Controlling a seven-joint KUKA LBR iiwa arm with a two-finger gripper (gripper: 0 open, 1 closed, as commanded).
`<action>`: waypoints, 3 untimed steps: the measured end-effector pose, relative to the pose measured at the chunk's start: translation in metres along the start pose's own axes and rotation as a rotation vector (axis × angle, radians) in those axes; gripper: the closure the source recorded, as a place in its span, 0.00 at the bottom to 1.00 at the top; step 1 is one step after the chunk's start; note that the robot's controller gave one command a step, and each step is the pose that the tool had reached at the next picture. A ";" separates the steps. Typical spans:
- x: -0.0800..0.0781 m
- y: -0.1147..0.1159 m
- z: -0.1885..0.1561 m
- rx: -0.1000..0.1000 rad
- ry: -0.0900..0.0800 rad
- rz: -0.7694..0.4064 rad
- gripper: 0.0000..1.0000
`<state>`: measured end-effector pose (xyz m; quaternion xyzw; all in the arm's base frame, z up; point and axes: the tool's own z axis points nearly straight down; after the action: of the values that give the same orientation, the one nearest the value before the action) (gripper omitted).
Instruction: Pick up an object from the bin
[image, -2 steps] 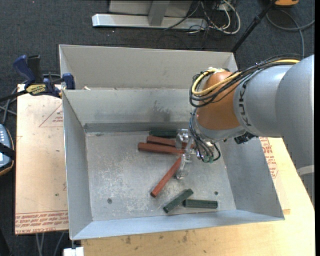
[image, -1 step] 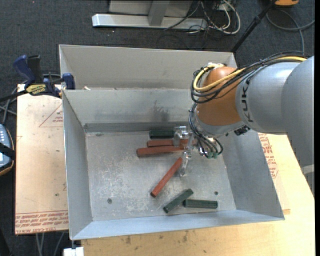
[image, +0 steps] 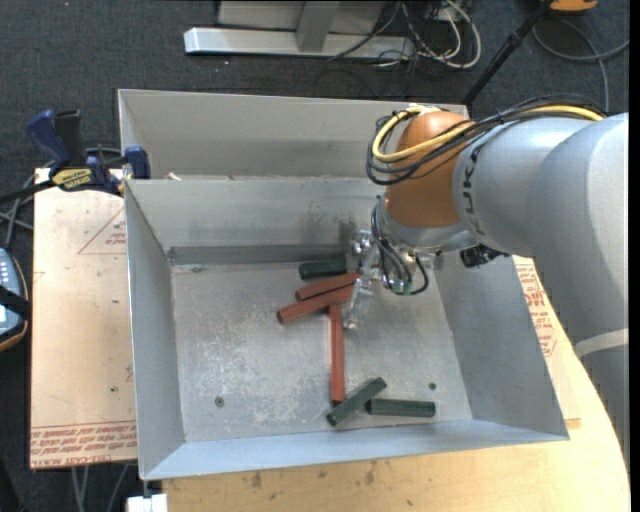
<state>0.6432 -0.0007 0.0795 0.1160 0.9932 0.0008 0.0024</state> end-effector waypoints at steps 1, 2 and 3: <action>0.052 -0.009 0.004 0.000 -0.001 -0.082 1.00; 0.053 -0.009 0.006 0.001 0.003 -0.083 0.00; 0.053 -0.009 0.006 0.001 0.003 -0.084 0.00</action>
Offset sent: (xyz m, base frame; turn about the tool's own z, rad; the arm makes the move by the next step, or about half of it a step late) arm 0.0000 0.0000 0.0000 0.0000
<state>0.5894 0.0025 0.0734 0.0744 0.9972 0.0005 0.0011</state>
